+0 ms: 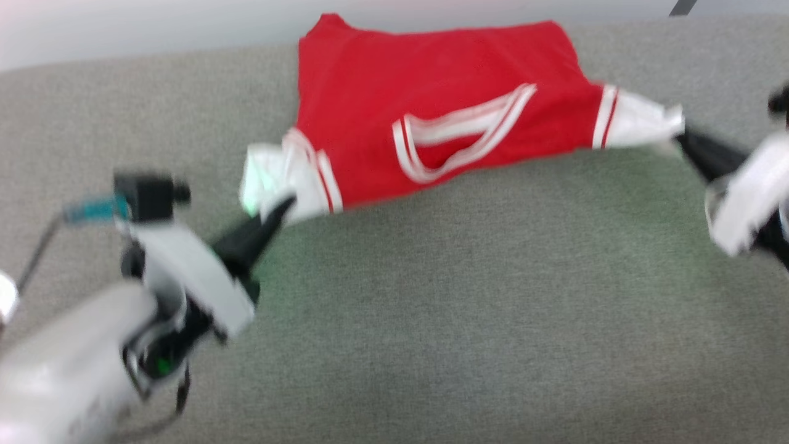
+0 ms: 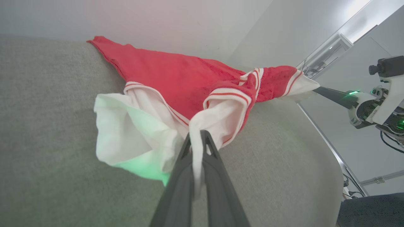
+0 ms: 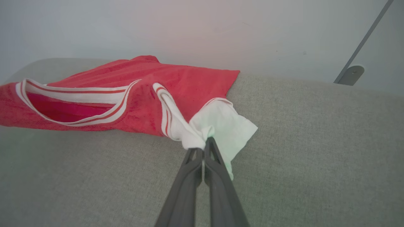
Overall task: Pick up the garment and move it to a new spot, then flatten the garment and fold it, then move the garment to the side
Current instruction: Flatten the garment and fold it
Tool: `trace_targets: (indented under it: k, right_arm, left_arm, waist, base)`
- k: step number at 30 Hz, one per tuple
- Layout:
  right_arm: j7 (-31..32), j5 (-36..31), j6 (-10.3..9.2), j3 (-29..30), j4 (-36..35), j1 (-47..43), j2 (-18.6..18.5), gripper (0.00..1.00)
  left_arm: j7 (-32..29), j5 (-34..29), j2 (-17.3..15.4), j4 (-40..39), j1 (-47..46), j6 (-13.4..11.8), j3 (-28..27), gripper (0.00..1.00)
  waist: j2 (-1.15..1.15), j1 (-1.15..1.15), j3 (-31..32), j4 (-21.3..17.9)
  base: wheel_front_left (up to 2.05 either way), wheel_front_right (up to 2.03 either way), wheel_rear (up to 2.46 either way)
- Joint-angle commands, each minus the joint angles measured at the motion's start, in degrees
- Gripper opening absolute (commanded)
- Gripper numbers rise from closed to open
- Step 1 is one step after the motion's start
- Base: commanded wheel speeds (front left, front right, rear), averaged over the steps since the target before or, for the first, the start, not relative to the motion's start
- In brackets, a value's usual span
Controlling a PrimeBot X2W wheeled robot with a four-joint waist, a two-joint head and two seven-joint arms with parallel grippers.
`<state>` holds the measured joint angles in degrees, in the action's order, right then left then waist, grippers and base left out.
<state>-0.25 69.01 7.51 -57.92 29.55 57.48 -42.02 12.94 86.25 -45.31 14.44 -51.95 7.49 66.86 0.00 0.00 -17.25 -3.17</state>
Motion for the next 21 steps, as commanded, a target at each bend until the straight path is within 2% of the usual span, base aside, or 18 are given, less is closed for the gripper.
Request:
trace_targets:
  k: [1, 7, 13, 21]
  right_arm:
    - [0.6, 1.0, -0.04, 0.2, -2.0, -2.5, -1.7, 0.00]
    - [5.0, 4.1, -0.04, 1.5, -13.8, -15.3, -10.6, 0.00]
    - [7.6, 7.8, -0.04, 3.6, -23.4, -27.4, -18.0, 0.00]
    - [7.5, 11.8, -0.04, 6.2, -34.6, -41.2, -27.1, 0.00]
  left_arm:
    - [0.5, 0.1, -0.7, -1.4, 2.3, -0.1, 0.5, 0.00]
    - [1.7, -1.0, -4.9, -7.5, 10.9, -0.1, 2.8, 0.00]
    - [1.9, -0.5, -9.5, -12.2, 17.7, -0.1, 4.2, 0.00]
    - [1.8, 0.6, -15.7, -19.0, 24.8, -0.1, 5.1, 0.00]
  waist:
    - [0.00, 0.00, 1.9, -0.4]
    - [0.00, 0.00, 4.6, -0.3]
    - [0.00, 0.00, 6.1, -0.3]
    - [0.00, 0.00, 6.6, -0.5]
  base:
    - [0.00, 0.00, 0.00]
    - [0.00, 0.00, 0.00]
    - [0.00, 0.00, 0.00]
    - [0.00, 0.00, 0.00]
